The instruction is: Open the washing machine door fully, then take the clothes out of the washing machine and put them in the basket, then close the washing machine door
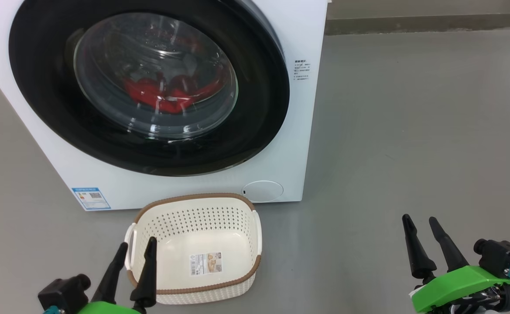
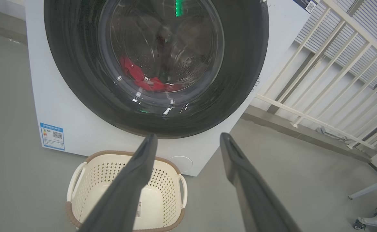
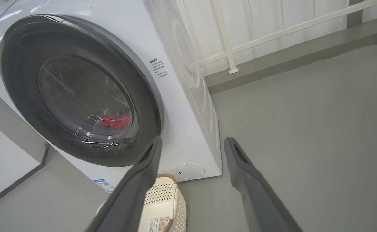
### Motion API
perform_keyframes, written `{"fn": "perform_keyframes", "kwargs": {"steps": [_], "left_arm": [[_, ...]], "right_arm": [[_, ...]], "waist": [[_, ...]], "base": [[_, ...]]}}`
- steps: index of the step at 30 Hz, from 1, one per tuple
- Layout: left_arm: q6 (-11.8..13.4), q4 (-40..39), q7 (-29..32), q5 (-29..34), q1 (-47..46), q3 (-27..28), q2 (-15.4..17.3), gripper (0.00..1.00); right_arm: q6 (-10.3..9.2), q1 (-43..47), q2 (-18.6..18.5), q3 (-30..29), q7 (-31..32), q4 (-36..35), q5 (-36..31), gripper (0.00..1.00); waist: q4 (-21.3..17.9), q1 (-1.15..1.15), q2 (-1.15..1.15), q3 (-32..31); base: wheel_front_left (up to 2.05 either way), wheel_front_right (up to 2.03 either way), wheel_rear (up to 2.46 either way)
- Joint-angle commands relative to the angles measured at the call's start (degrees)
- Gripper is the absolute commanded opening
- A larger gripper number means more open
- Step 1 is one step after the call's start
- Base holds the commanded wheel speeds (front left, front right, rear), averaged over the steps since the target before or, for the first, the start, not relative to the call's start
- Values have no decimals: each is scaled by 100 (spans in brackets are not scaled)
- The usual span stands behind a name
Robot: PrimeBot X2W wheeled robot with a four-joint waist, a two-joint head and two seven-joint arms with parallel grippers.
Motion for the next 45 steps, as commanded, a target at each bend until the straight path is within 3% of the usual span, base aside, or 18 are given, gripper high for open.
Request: {"fn": "perform_keyframes", "kwargs": {"steps": [1,17,45], "left_arm": [[42,-121,-89,194,-131,94,103,100],[179,87,-362,1235,-199,-54,164,100],[440,176,-668,2394,-240,-111,106,100]], "right_arm": [[-3,-195,-48,107,-82,-124,-191,100],[-3,-204,-31,159,-352,-4,-1344,100],[-4,-192,-50,185,-787,168,-2490,100]], "waist": [[1,0,0,-1],[12,0,0,-25],[29,0,0,-52]], "base": [[0,0,0],[0,0,0],[0,0,0]]}}
